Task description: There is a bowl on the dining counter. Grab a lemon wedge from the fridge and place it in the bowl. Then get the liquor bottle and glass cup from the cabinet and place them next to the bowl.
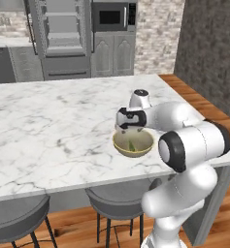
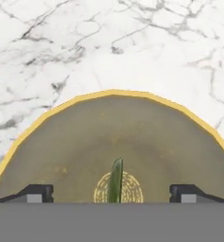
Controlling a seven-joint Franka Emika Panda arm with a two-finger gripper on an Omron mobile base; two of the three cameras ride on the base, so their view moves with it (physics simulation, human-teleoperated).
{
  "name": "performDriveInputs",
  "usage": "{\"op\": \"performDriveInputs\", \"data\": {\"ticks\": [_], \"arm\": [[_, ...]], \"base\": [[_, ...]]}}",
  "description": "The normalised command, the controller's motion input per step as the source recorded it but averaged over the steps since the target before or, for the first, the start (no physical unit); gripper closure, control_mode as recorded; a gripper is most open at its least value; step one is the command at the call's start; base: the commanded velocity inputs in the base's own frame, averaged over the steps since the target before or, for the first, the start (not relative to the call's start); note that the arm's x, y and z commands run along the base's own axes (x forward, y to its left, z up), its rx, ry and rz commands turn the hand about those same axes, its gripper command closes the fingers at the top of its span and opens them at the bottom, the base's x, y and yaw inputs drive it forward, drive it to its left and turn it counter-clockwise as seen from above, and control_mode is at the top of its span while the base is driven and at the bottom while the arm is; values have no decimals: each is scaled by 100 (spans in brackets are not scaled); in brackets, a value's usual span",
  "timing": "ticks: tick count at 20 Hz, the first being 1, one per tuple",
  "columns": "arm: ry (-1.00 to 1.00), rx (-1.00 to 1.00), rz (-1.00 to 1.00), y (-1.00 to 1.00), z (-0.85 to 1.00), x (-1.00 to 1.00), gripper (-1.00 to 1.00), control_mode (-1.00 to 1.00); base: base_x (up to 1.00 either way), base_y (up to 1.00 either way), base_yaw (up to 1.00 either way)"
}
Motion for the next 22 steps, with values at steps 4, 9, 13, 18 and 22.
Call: {"op": "performDriveInputs", "data": {"ticks": [4, 9, 13, 18, 22], "arm": [[-2, 0, -2, 0, 59, -28, -100, -100], [-5, 0, -4, 0, 54, -41, -100, -100], [-5, 0, -4, 0, 46, -50, -100, -100], [-7, 0, -3, 0, 38, -61, -100, -100], [-14, 0, -3, 0, 25, -75, -100, -100]], "base": [[0, 0, 0], [0, 0, 0], [0, 0, 0], [0, 0, 0], [0, 0, 0]]}}
